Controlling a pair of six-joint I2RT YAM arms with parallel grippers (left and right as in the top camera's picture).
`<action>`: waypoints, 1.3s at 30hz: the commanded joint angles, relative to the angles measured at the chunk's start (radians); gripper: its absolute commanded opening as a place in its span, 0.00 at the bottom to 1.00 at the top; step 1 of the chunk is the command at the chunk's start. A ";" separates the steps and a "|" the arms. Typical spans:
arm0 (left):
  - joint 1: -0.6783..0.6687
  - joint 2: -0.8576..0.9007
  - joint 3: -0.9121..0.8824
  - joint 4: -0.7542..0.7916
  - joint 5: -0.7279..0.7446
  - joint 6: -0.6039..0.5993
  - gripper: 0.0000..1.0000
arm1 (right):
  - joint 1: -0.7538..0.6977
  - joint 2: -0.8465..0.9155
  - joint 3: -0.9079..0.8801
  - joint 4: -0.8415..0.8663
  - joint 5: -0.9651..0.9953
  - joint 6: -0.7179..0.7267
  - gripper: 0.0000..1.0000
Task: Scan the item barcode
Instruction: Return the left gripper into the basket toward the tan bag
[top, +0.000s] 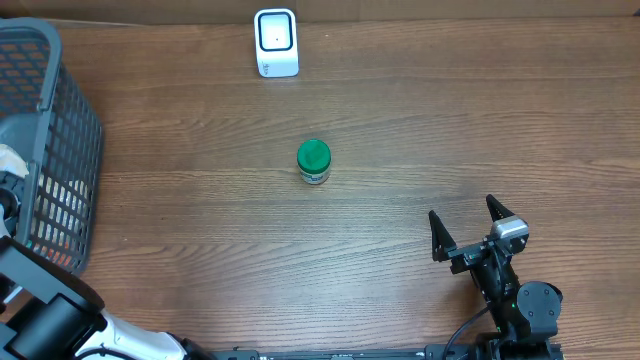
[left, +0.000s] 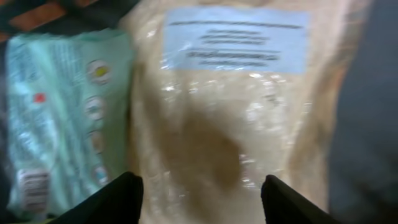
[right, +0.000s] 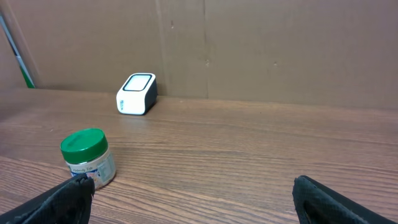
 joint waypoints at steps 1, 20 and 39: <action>-0.020 0.008 -0.010 0.022 0.018 0.037 0.64 | 0.005 -0.009 -0.006 0.006 0.000 0.005 1.00; -0.104 0.058 -0.011 0.130 -0.026 0.132 0.89 | 0.005 -0.009 -0.006 0.006 0.000 0.005 1.00; -0.104 0.230 -0.006 0.093 -0.023 0.087 0.28 | 0.005 -0.009 -0.006 0.006 0.000 0.005 1.00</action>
